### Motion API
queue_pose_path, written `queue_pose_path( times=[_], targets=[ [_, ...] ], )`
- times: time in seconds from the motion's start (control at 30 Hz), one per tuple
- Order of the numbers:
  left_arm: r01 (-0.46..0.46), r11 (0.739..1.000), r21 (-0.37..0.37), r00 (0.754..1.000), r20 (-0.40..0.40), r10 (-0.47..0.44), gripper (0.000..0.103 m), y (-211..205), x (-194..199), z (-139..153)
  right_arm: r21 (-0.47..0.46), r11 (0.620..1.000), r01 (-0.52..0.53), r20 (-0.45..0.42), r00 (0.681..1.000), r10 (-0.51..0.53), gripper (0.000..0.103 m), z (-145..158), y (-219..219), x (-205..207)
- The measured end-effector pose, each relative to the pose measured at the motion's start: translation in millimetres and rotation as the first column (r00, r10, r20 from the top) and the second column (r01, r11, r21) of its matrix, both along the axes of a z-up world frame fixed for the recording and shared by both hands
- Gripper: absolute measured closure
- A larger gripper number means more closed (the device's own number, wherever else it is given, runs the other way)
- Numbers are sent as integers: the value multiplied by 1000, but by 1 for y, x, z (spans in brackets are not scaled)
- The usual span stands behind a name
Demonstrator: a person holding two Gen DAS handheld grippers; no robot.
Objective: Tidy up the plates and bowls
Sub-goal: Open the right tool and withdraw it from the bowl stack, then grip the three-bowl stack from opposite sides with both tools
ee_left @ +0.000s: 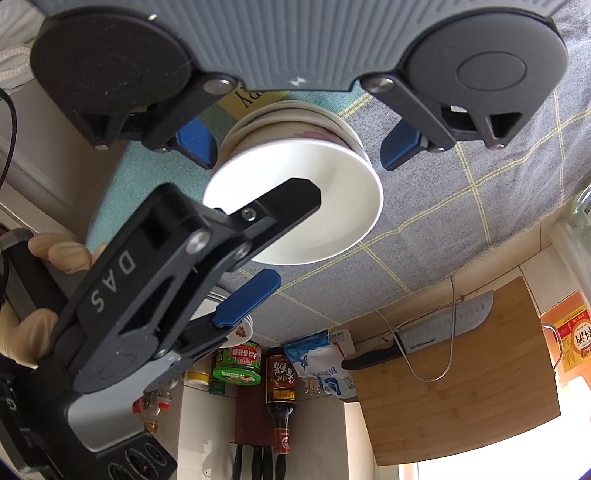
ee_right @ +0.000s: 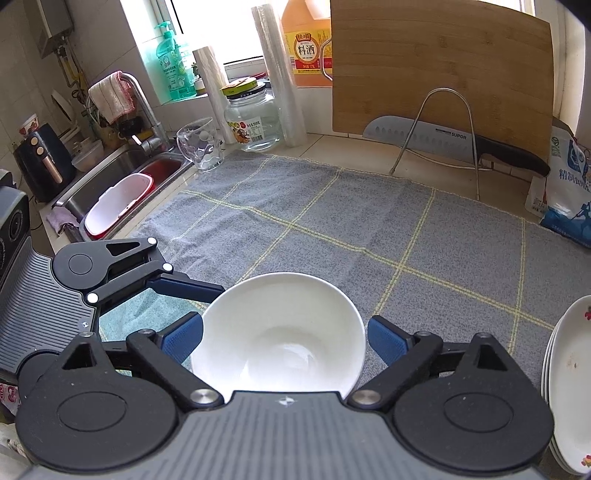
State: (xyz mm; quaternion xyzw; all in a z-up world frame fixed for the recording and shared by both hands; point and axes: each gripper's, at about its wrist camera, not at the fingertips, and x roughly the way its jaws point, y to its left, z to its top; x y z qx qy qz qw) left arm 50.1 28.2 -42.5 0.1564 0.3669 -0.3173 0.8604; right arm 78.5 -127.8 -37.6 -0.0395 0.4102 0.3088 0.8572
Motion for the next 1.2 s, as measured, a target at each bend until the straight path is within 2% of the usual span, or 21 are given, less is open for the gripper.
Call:
queue_pose_path(
  times=[0.23,0.4,0.6,0.7,0.83,1.2],
  targets=[
    [31,999,13,999,9,-31,8,9,-14,7,-18,1000,-24,74,997,25,0,10,-12,-17],
    [44,998,41,999,-33,-43,5,23,-16,-4,-70,993,-92,117,988,100,0,7,-23,-38],
    [36,998,48,996,-88,-32,5,27,3,-25,-157,977,-143,70,985,155,0,-25,-23,-47],
    [86,994,63,994,-78,-81,5,22,9,-32,-206,966,-158,46,984,171,0,-44,-18,-44],
    [148,986,83,986,-93,-140,6,16,19,-43,-227,956,-188,20,980,197,0,-65,-12,-36],
    [311,944,114,948,-105,-300,11,8,39,-55,-245,929,-277,1,958,286,2,-79,-1,-14]
  ],
)
